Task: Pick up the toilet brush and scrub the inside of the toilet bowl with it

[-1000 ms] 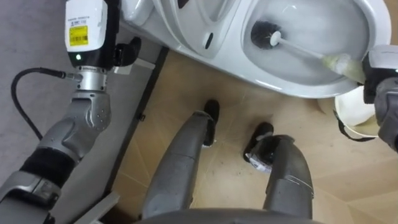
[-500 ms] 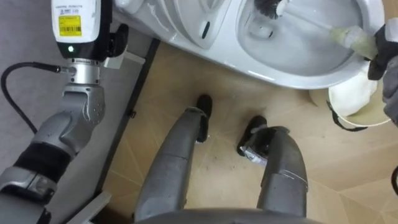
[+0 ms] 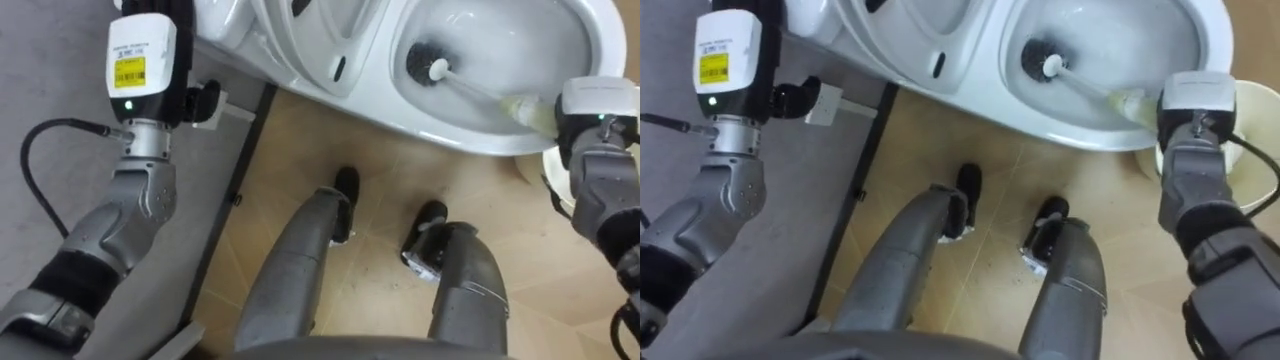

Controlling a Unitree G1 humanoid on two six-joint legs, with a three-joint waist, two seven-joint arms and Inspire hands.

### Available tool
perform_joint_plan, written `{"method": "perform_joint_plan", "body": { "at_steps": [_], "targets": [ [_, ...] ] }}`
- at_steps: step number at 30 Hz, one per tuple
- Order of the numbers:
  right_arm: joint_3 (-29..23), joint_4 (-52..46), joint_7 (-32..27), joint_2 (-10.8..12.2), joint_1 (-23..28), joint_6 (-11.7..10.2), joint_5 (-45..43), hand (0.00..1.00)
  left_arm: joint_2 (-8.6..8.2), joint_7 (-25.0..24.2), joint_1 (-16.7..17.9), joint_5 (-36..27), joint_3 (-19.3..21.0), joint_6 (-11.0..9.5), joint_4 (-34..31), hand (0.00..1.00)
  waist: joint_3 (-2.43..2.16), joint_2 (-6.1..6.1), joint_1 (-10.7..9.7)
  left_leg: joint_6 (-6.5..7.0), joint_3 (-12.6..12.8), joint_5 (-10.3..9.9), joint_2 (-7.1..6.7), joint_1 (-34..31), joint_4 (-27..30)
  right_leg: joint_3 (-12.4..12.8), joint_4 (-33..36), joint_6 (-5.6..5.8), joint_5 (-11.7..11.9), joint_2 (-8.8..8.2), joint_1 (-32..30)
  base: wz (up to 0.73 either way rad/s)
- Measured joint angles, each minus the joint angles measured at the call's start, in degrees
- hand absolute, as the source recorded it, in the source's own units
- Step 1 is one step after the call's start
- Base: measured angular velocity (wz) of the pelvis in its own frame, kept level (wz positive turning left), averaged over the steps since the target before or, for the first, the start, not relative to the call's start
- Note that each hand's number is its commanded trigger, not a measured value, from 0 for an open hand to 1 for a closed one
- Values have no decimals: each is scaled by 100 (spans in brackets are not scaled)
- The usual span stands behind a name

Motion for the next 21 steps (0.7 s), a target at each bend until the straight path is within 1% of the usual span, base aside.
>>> {"method": "perform_joint_plan", "body": {
  "at_steps": [2, 4, 5, 6, 7, 8, 9, 10, 11, 12, 13, 14, 15, 16, 17, 19, 21],
  "targets": [
    [50, 97, 11, -43, -66, -17, 46, 100, 11, 21, 10, -100, 1, -17, -4, 0, 2, -3, 30, 0, 21, 0, 14, 21, -20, 11, -25, -2, -1, -6, 17, -4],
    [120, 269, 34, -114, -228, -89, 228, 100, 24, 26, -20, -106, -3, -43, -2, 0, 11, -17, 84, 0, 57, -1, 51, 17, -50, 7, -73, -14, 10, -4, 17, -8],
    [170, 387, 16, -204, -279, -215, 497, 100, 25, 30, -98, -120, -53, -47, 3, 0, 22, -32, 115, 3, 65, -3, 44, 10, -52, 6, -53, -8, 9, -16, 10, 3],
    [229, 551, -6, -261, -386, -387, 878, 100, 64, 34, -165, -198, -93, -57, 10, 0, 40, -127, 115, 7, 87, -1, 1, 4, -57, 53, 40, 9, -20, -41, -49, 6],
    [248, 648, -5, -271, -454, -476, 1072, 100, 78, 40, -184, -212, -93, -56, 11, 0, 43, -173, 115, 9, 90, 0, -27, -9, -56, 72, 84, 9, -28, -60, -87, 6],
    [248, 847, -8, -280, -566, -625, 1393, 100, 79, 49, -222, -212, -94, -57, -6, 0, 60, -217, 108, 19, 90, 7, -49, -42, -34, 65, 133, 11, -37, -122, -122, 9],
    [240, 1044, -22, -287, -651, -755, 1618, 100, 80, 52, -295, -203, -93, -68, -10, 0, 85, -325, 84, 31, 106, 29, -107, -61, -43, 96, 237, 20, -68, -194, -195, 15],
    [237, 1147, -25, -289, -701, -813, 1691, 100, 81, 63, -331, -198, -93, -65, -8, 0, 87, -382, 62, 38, 117, 40, -141, -86, -42, 111, 318, 24, -101, -248, -251, 23],
    [198, 1268, -3, -299, -783, -938, 1823, 100, 86, 89, -395, -178, -86, -58, -26, 0, 79, -465, 15, 64, 162, 57, -144, -180, -3, 135, 439, 37, -147, -320, -375, 18],
    [68, 1352, 16, -296, -856, -1049, 1820, 100, 86, 154, -445, -83, -75, -16, -37, 0, 92, -537, -21, 81, 174, 71, -171, -270, 24, 142, 490, 33, -142, -352, -480, 13],
    [1, 1391, 15, -297, -883, -1107, 1820, 100, 85, 175, -454, -68, -76, 3, -41, 0, 107, -560, -49, 88, 170, 77, -219, -300, 53, 139, 540, 33, -146, -379, -513, 10],
    [-189, 1455, -26, -306, -906, -1175, 1803, 100, 65, 207, -419, -59, -78, 37, -91, 0, 117, -596, -100, 104, 170, 86, -248, -366, 113, 152, 661, 44, -180, -431, -596, 11],
    [-330, 1515, -111, -326, -945, -1171, 1753, 100, 53, 217, -421, 27, -43, 61, -137, 0, 120, -600, -102, 131, 203, 76, -258, -434, 188, 216, 744, 72, -197, -440, -677, 7],
    [-378, 1545, -143, -334, -979, -1169, 1698, 100, 53, 217, -422, 61, -25, 62, -136, 0, 119, -600, -97, 138, 216, 71, -262, -458, 209, 239, 768, 76, -198, -442, -706, -4],
    [-379, 1563, -172, -379, -1049, -1177, 1570, 100, 49, 205, -425, 117, 5, 83, -138, 0, 129, -617, -99, 146, 242, 74, -307, -468, 218, 300, 822, 89, -201, -467, -761, -6],
    [-377, 1556, -208, -393, -1077, -1173, 1377, 100, 44, 153, -414, 266, 4, 151, -151, 0, 124, -608, -96, 160, 263, 83, -316, -447, 219, 318, 826, 99, -189, -483, -758, -5],
    [-343, 1397, -213, -382, -978, -1142, 867, 100, 41, 80, -388, 298, 5, 190, -141, 0, 119, -599, -68, 161, 269, 82, -313, -382, 249, 294, 802, 91, -177, -478, -687, -2]
  ]
}}
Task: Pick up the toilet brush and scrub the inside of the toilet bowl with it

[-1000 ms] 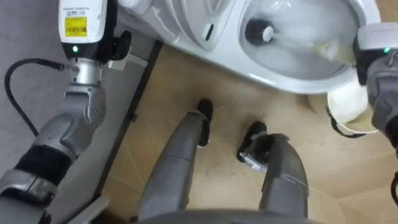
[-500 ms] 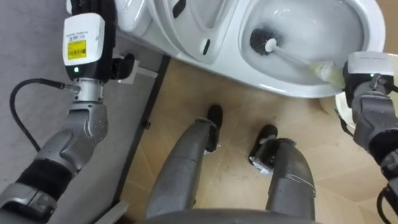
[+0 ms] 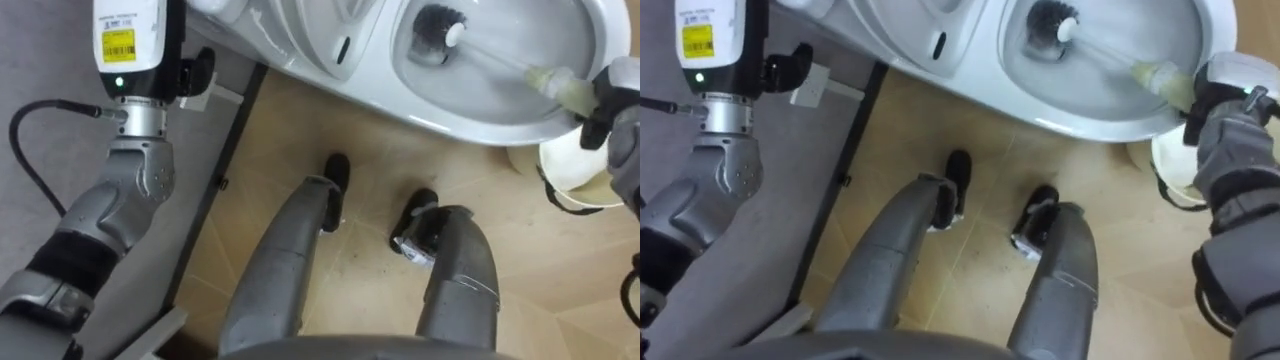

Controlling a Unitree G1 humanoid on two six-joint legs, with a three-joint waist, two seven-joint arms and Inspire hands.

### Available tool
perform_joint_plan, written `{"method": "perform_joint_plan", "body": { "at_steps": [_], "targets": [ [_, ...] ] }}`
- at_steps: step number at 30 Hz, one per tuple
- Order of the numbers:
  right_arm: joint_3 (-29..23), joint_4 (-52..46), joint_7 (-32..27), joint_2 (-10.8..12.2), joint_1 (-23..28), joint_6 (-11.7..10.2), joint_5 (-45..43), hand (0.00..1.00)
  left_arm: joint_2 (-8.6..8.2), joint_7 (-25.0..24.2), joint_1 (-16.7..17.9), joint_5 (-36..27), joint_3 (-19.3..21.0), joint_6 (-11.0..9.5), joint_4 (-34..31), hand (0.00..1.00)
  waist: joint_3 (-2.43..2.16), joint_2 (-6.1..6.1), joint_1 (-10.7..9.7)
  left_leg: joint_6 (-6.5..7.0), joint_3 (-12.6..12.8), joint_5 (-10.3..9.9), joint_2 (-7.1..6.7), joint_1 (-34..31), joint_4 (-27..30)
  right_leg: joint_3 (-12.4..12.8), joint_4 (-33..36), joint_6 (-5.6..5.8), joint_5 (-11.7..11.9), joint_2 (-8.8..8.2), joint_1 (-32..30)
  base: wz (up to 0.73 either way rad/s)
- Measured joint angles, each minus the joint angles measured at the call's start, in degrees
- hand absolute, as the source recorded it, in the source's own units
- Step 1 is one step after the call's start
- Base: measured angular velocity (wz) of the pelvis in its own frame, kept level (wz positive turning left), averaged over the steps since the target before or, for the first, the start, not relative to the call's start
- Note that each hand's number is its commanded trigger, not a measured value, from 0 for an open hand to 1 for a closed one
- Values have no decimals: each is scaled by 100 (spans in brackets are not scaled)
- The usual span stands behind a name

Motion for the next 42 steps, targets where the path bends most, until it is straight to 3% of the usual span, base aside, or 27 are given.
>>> {"method": "perform_joint_plan", "body": {
  "at_steps": [4, 5, 7, 11, 14, 20, 23, 26, 28, 30, 31, 32, 36, 38, 42],
  "targets": [
    [295, -492, -10, 146, 285, 406, -666, 100, -20, -47, 1, -9, -106, 82, 63, 0, -14, 143, 73, -24, -105, -19, 83, 121, 15, -73, -191, 15, 28, 167, 253, 0],
    [369, -578, -8, 193, 335, 562, -692, 100, -89, -51, 3, -16, -134, 84, 86, 0, -28, 273, 85, -39, -190, -28, 114, 150, 4, -158, -310, 13, 57, 233, 359, 0],
    [365, -694, -1, 251, 409, 709, -796, 100, -177, -54, 14, -74, -153, 73, 138, 0, -33, 385, 106, -41, -189, -29, 144, 191, -50, -173, -377, 13, 77, 261, 414, -8],
    [366, -1056, -22, 300, 751, 971, -800, 100, -198, -130, 254, -161, -150, 72, 54, 0, -105, 600, 181, -70, -161, -49, 264, 281, -132, -221, -580, -53, 162, 371, 536, -14],
    [365, -1434, -32, 407, 943, 1230, -850, 100, -197, -116, 482, -288, -118, 67, -97, 0, -137, 653, 131, -136, -179, -13, 303, 354, -301, -236, -750, -98, 217, 443, 598, -4],
    [325, -2029, 222, 629, 1189, 1427, -866, 100, -206, 125, 620, -523, -40, -55, -97, 0, -144, 659, -49, -221, -212, 12, 430, 422, -401, -303, -1006, -173, 260, 580, 717, -1],
    [211, -2139, 285, 730, 1296, 1435, -854, 100, -196, 217, 726, -756, -39, -79, -154, 0, -144, 659, -81, -247, -192, -8, 492, 425, -408, -295, -1085, -196, 274, 661, 735, -9],
    [227, -2030, 248, 664, 1214, 1425, -603, 100, -156, 246, 682, -962, -63, -176, -138, 0, -140, 653, -28, -249, -190, -8, 503, 423, -384, -285, -1075, -199, 276, 650, 741, -3],
    [383, -1784, 128, 555, 1077, 1267, -132, 100, -71, 244, 616, -1037, -132, -231, -137, 0, -126, 614, -14, -248, -174, -8, 506, 436, -360, -269, -1046, -196, 273, 644, 750, 0],
    [439, -1322, -118, 491, 875, 883, 919, 100, 101, 241, 476, -1091, -218, -242, -126, 0, -91, 455, -24, -238, -127, -1, 456, 442, -346, -245, -898, -188, 212, 559, 694, 8],
    [431, -1244, -143, 486, 837, 807, 1215, 100, 131, 241, 433, -1075, -218, -236, -130, 0, -84, 390, -9, -237, -116, -1, 442, 430, -333, -200, -847, -176, 194, 553, 652, 7],
    [377, -1062, -163, 486, 717, 646, 1751, 100, 183, 241, 367, -1058, -212, -226, -138, 0, -50, 305, -8, -236, -105, -1, 429, 385, -281, -157, -764, -161, 162, 542, 589, 5],
    [-176, -703, -179, 493, 528, 252, 2952, 100, 248, 360, 250, -884, -192, -208, -209, 0, -31, 85, -188, -146, -21, 67, 270, 148, -217, -126, -390, -138, 99, 281, 242, 16],
    [-255, -678, -189, 492, 475, 213, 3032, 100, 248, 366, 227, -796, -141, -174, -258, 0, -2, 19, -203, -120, 22, 55, 251, 74, -170, -64, -269, -131, 94, 238, 125, 0],
    [-263, -640, -292, 425, 322, 216, 2877, 100, 229, 354, 149, -377, -84, -41, -192, 0, 5, -1, -319, -57, 51, 90, 122, -71, -53, 31, -21, -76, 64, 126, -74, 7]
  ]
}}
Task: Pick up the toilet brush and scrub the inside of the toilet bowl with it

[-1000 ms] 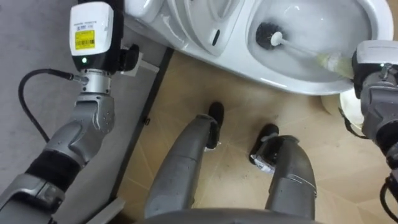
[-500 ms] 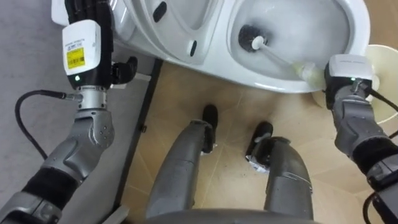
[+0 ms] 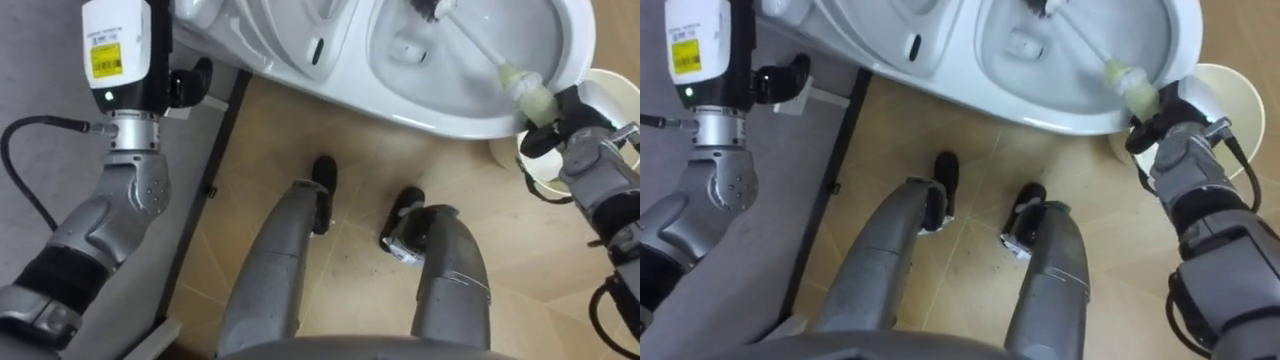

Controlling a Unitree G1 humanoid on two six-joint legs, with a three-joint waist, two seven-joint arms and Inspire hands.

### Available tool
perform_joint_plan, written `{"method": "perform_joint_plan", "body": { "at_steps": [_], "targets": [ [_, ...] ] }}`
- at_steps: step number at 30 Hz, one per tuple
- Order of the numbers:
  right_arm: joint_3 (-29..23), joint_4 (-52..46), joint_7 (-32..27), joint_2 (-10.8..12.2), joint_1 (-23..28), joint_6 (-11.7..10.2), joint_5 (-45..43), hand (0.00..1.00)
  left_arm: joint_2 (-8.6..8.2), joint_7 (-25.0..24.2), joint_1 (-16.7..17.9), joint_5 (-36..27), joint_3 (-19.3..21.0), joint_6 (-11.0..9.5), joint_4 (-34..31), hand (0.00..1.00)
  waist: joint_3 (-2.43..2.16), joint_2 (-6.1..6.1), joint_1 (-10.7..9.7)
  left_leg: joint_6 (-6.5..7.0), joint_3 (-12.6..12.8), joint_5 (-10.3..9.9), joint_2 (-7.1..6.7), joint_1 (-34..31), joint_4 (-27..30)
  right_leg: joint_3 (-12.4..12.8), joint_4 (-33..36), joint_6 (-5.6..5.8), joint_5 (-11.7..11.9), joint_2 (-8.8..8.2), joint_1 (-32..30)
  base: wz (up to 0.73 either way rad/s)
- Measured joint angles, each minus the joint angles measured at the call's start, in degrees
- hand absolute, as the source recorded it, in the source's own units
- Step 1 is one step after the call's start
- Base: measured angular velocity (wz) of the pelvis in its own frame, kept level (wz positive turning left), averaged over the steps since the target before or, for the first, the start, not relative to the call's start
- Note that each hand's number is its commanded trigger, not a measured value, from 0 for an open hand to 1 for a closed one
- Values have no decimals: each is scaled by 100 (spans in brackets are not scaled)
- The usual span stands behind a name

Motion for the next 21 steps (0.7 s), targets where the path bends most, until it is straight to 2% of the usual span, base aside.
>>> {"method": "perform_joint_plan", "body": {
  "at_steps": [3, 7, 10, 11, 12, 13, 15, 18, 21],
  "targets": [
    [-41, -1, -12, -23, -18, -2, -309, 100, -57, -11, -12, 116, -1, 51, 52, 0, 0, -2, -48, 25, 5, 8, -40, 1, 31, -7, 60, 16, -9, -78, -4, 3],
    [-56, -68, -56, -45, -31, -7, -1267, 100, -127, -179, -78, 160, 14, 129, 109, 0, -8, -6, 22, 46, 58, 14, -2, 37, 55, 98, 39, 43, 41, 28, -6, -11],
    [-4, -105, -53, 4, -13, 11, -1952, 100, -129, -320, -69, 269, 48, 161, 110, 0, -23, 44, 86, 54, 82, 5, 53, 64, 92, 28, 22, 5, 65, 28, 51, -7],
    [23, -106, -54, 72, 40, 56, -2211, 100, -144, -367, -10, 280, 45, 170, 112, 0, -20, 74, 113, 42, 46, -7, 76, 100, 104, -9, -14, -1, 63, 63, 127, 0],
    [100, -106, -49, 115, 125, 112, -2429, 100, -223, -410, -40, 321, 34, 185, 113, 0, -33, 160, 188, 19, -24, -31, 125, 139, 130, -72, -118, -6, 73, 140, 243, -5],
    [163, -106, -40, 113, 151, 149, -2539, 100, -259, -424, -36, 322, 10, 186, 116, 0, -23, 207, 240, 10, -48, -45, 157, 165, 141, -101, -168, -12, 89, 177, 302, -9],
    [247, -296, 90, 30, 323, 305, -2926, 100, -359, -481, 28, 307, -36, 153, 168, 0, -31, 299, 368, 0, -53, -50, 174, 237, 72, -110, -247, 3, 97, 204, 368, -6],
    [261, -596, 257, -59, 501, 384, -3134, 100, -358, -517, 80, 293, -14, 120, 171, 0, -52, 363, 434, -24, -35, -64, 218, 251, 68, -97, -278, -9, 104, 242, 373, -10],
    [255, -1173, 404, -109, 779, 529, -3513, 100, -352, -521, 154, 45, -1, -26, 137, 0, -96, 428, 478, -86, -44, -88, 376, 268, 25, -178, -487, -128, 198, 365, 461, -17]
  ]
}}
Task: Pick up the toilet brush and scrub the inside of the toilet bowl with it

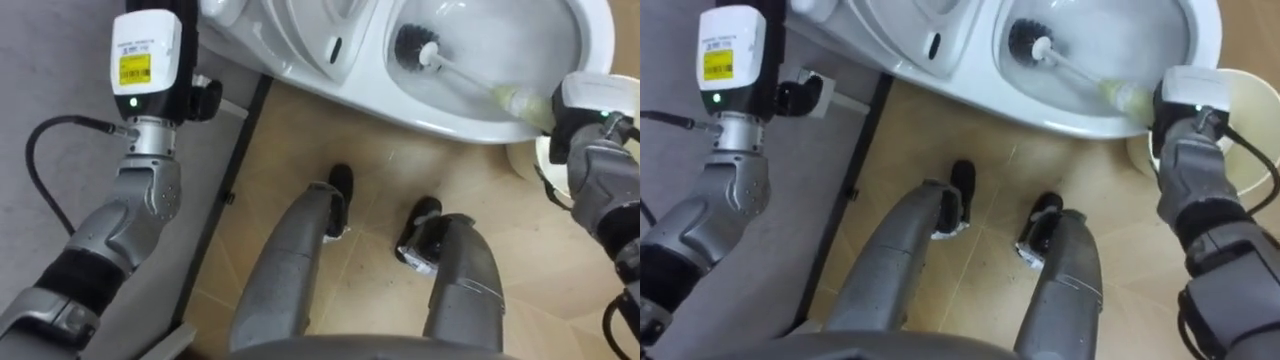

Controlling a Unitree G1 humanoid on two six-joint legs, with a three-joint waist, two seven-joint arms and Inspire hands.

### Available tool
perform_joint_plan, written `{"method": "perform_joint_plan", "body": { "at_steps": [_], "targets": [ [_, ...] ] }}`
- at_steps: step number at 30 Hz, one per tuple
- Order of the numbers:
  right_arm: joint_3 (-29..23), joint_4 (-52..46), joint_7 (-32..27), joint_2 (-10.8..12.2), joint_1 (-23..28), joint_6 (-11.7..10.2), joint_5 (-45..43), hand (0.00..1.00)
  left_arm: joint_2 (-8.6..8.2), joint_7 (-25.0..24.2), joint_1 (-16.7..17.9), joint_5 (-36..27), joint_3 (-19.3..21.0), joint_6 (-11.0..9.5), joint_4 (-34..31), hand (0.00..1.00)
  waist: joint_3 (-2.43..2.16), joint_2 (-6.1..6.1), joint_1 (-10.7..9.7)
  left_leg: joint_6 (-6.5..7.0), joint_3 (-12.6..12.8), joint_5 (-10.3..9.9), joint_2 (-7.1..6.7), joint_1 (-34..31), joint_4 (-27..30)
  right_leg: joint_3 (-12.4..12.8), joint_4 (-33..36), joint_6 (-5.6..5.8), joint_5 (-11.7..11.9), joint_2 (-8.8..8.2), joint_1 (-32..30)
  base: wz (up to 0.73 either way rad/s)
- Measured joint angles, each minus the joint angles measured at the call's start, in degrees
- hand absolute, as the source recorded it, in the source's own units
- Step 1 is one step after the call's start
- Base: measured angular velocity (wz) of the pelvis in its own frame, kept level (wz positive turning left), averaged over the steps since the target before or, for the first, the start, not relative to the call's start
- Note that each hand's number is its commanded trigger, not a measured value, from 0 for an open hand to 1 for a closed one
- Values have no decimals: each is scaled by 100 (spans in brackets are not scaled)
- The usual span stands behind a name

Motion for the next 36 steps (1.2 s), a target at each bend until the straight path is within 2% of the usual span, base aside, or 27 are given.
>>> {"method": "perform_joint_plan", "body": {
  "at_steps": [2, 6, 8, 12, 16, 17, 18, 20, 24, 26, 27, 29, 32, 34, 36],
  "targets": [
    [-6, -399, 84, -59, 278, 105, -118, 100, 2, 8, 35, -83, 7, -110, 2, 0, -15, 21, -36, -30, -47, 1, 14, 44, -52, -47, -82, -16, 7, 35, 76, 6],
    [-54, -1217, 291, -100, 778, 246, -451, 100, 12, 263, 338, -523, 37, -256, -42, 0, -35, 46, -284, -69, -76, -11, 37, 156, -181, -88, -285, -27, 12, 89, 215, 1],
    [-62, -1325, 298, -122, 874, 258, -452, 100, 12, 309, 357, -594, 43, -274, -39, 0, -35, 44, -315, -69, -35, -14, 58, 173, -182, -91, -299, -25, 9, 96, 247, 0],
    [-112, -1214, 416, -231, 707, 242, -451, 100, 92, 240, 327, -636, 63, -367, -31, 0, -30, 33, -295, -63, -7, -20, 67, 180, -183, -91, -288, -23, -3, 86, 239, 0],
    [216, -318, 395, -281, 31, 3, -352, 100, 162, 62, 217, -728, 37, -379, -31, 0, -11, -17, -226, -59, -13, -20, 44, 228, -133, -64, -234, -23, -3, 64, 273, -1],
    [295, -136, 391, -310, -112, -77, -195, 100, 162, -12, 193, -719, 28, -387, -30, 0, -3, -66, -166, -58, -5, -20, 31, 254, -120, -36, -199, -16, -7, 49, 276, -4],
    [395, 142, 367, -312, -285, -176, -68, 100, 160, -79, 116, -683, 27, -389, -14, 0, 26, -138, -121, -57, 16, -19, 23, 318, -129, 5, -182, -10, -10, 47, 305, -4],
    [436, 491, 321, -267, -422, -343, 14, 100, 160, -153, 62, -662, 27, -413, 79, 0, 69, -205, -99, -56, 6, -19, 2, 436, -143, 6, -181, 11, -27, 39, 430, 5],
    [435, 678, 340, -251, -434, -555, 12, 100, 161, -289, 96, -656, 55, -430, 216, 0, 77, -392, -92, -47, 12, -23, -75, 683, -267, -1, -178, 38, -77, -39, 617, 8],
    [430, 785, 341, -189, -418, -701, 187, 100, 157, -450, 108, -657, 58, -463, 262, 0, 105, -492, -118, -45, 18, -25, -114, 962, -357, 46, -222, 80, -110, -44, 874, 7],
    [424, 870, 341, -172, -400, -797, 312, 100, 157, -558, 118, -665, 59, -488, 341, 0, 105, -524, -123, -45, 22, -26, -119, 1136, -436, 48, -301, 90, -113, -38, 1040, 3],
    [345, 872, 327, -175, -326, -893, 503, 100, 157, -658, 181, -709, 119, -486, 368, 0, 96, -560, -133, -45, 32, -28, -117, 1337, -543, 2, -395, 98, -117, -43, 1257, 0],
    [-112, 859, 223, 6, 55, -1065, 974, 100, 125, -791, 490, -749, 288, -479, 438, 0, 84, -638, -204, -61, -5, -32, -112, 1806, -753, -62, -680, 111, -114, 11, 1763, 6],
    [-435, 805, 215, 100, 398, -1142, 1003, 100, 105, -900, 799, -731, 457, -482, 436, 0, 44, -687, -274, -71, -25, -29, -124, 2074, -939, -150, -862, 133, -122, 10, 2067, 16],
    [-955, 720, 193, 315, 934, -1166, 1082, 100, -15, -1034, 1338, -710, 753, -414, 447, 0, -36, -736, -327, -76, -58, -30, -120, 2463, -1167, -197, -1205, 192, -93, 86, 2519, 10]
  ]
}}
